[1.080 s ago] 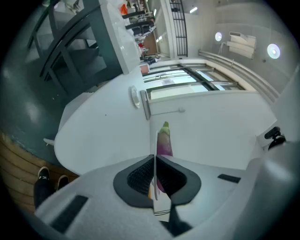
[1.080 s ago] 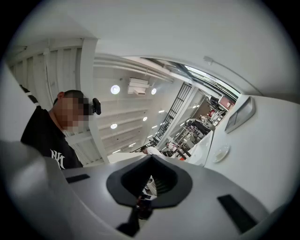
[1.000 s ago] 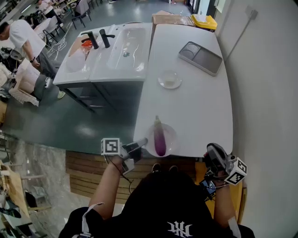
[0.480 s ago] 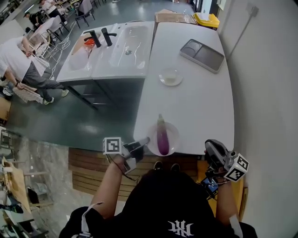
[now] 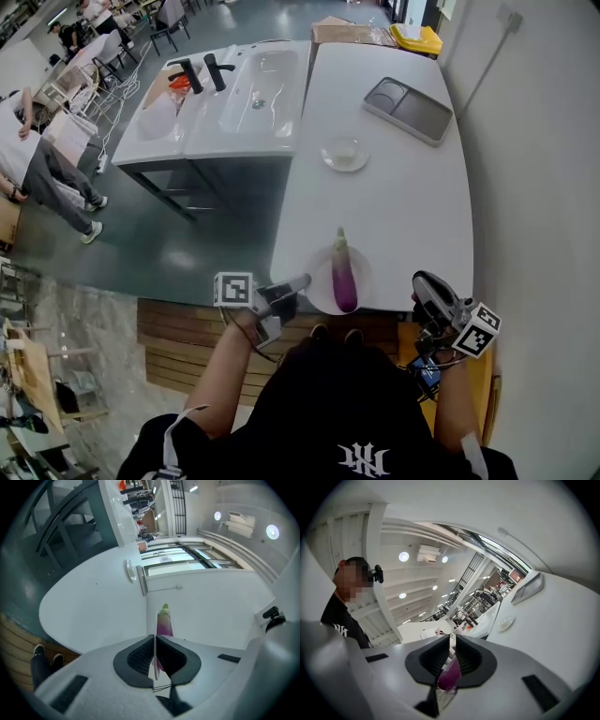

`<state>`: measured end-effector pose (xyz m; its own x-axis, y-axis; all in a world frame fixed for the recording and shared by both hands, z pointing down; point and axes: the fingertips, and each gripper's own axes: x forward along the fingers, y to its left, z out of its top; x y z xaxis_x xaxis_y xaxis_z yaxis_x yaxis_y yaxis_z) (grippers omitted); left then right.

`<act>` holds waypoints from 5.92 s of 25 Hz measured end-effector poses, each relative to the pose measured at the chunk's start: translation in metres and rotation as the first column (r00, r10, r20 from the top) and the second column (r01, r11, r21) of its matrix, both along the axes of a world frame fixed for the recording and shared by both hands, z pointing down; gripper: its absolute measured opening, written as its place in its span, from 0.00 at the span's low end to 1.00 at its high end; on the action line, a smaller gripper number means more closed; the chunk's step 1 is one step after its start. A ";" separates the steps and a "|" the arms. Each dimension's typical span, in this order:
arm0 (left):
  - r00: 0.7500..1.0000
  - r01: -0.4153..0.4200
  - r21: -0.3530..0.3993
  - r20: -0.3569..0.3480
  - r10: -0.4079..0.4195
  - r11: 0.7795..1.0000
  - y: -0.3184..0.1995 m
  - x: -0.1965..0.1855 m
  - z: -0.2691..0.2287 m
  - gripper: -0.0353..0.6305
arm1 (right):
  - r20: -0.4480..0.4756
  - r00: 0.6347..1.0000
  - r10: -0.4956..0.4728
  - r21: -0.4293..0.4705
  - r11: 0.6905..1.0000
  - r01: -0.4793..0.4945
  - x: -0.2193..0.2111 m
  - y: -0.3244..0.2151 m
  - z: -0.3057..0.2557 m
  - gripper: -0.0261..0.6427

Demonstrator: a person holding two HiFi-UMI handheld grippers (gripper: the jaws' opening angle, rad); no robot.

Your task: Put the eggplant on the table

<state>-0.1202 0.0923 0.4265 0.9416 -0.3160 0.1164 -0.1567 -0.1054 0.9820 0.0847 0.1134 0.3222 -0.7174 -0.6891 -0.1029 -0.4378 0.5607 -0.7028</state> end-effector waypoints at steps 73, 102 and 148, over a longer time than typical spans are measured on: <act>0.971 0.008 -0.006 0.238 -0.007 1.000 -0.195 0.130 0.083 0.08 | -0.010 0.984 -0.178 -0.582 0.801 0.139 0.060 -0.228 0.196 0.07; 0.592 -0.374 0.114 0.793 0.142 0.920 -0.210 0.126 0.124 0.14 | -0.221 0.957 -0.187 -0.674 0.739 -0.011 0.055 -0.233 0.229 0.07; 0.953 0.017 0.697 0.206 -0.223 0.717 -0.060 0.104 -0.063 0.06 | -0.058 0.965 -0.256 0.219 0.940 0.262 0.034 -0.069 -0.024 0.04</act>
